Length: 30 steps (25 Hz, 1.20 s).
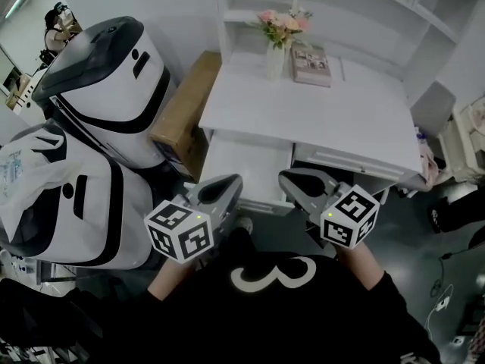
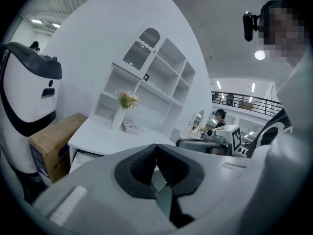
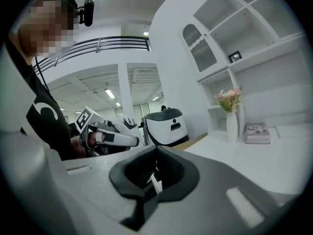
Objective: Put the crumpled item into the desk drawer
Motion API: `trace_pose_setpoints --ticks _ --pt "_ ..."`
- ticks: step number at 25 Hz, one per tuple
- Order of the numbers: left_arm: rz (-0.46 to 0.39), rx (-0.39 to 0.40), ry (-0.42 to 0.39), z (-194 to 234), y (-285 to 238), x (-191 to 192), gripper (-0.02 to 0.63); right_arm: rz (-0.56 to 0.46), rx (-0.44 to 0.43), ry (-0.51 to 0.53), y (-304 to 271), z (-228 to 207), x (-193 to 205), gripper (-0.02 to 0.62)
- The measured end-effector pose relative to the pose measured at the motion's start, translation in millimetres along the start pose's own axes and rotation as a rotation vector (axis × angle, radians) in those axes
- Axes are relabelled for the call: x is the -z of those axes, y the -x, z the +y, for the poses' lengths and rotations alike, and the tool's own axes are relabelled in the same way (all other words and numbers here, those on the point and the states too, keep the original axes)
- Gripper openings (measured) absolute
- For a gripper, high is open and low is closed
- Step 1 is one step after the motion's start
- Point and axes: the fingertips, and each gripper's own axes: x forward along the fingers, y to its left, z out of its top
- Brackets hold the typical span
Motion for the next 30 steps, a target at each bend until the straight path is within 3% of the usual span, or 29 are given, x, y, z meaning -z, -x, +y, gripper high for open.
trace_pose_setpoints --ticks 4,8,17,30 --pt "-0.016 0.012 -0.024 -19 9 -3 0.011 -0.017 -0.073 0.001 9 26 -10 0.003" --pt "-0.022 0.020 -0.057 -36 11 -5 0.011 -0.033 -0.053 0.037 21 29 -13 0.002" --pt "-0.006 0.005 -0.104 -46 9 -1 0.011 -0.057 -0.024 0.014 34 20 -9 0.003" --pt "0.004 0.023 -0.103 -65 3 3 0.011 -0.078 -0.030 -0.005 50 18 -4 0.002"
